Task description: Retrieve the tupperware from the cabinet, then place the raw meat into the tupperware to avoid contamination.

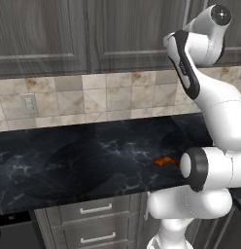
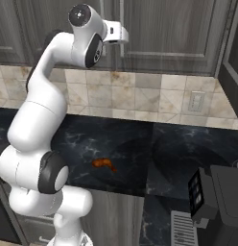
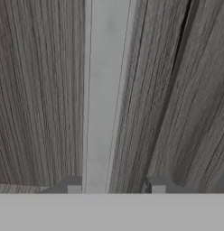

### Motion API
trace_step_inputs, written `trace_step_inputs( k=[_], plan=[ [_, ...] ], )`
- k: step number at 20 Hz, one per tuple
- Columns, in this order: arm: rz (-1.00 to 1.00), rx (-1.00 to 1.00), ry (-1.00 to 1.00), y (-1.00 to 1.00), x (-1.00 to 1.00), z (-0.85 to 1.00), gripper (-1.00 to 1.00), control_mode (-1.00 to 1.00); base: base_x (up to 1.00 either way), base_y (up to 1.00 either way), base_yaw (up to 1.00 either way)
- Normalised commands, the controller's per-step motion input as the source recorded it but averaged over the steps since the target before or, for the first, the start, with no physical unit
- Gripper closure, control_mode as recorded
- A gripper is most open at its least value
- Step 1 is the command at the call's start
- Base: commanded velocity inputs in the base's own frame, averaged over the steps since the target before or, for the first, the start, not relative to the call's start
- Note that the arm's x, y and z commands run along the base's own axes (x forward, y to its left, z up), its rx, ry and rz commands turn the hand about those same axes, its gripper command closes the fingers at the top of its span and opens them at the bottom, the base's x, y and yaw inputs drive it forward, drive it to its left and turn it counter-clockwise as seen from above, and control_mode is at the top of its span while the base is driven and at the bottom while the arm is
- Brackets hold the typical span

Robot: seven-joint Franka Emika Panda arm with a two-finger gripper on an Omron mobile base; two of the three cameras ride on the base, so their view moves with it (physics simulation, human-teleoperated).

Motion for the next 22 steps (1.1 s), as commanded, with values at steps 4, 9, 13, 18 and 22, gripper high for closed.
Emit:
trace_step_inputs(
  k=[4,9,13,18,22],
  plan=[
    [-0.12,0.0,0.0,0.21,-0.11,-0.09,1.0,-1.0,0.0,0.0,0.0],
    [-0.15,0.01,0.0,0.16,-0.59,0.0,1.0,-1.0,0.0,0.0,0.0],
    [-0.15,0.03,0.0,0.13,-0.78,0.0,1.0,-1.0,0.0,0.0,0.0],
    [-0.18,0.06,0.01,0.24,-0.79,0.0,1.0,-1.0,0.0,0.0,0.0],
    [-0.14,0.03,0.06,0.45,-0.73,0.0,1.0,-1.0,0.0,0.0,0.0]
  ],
)
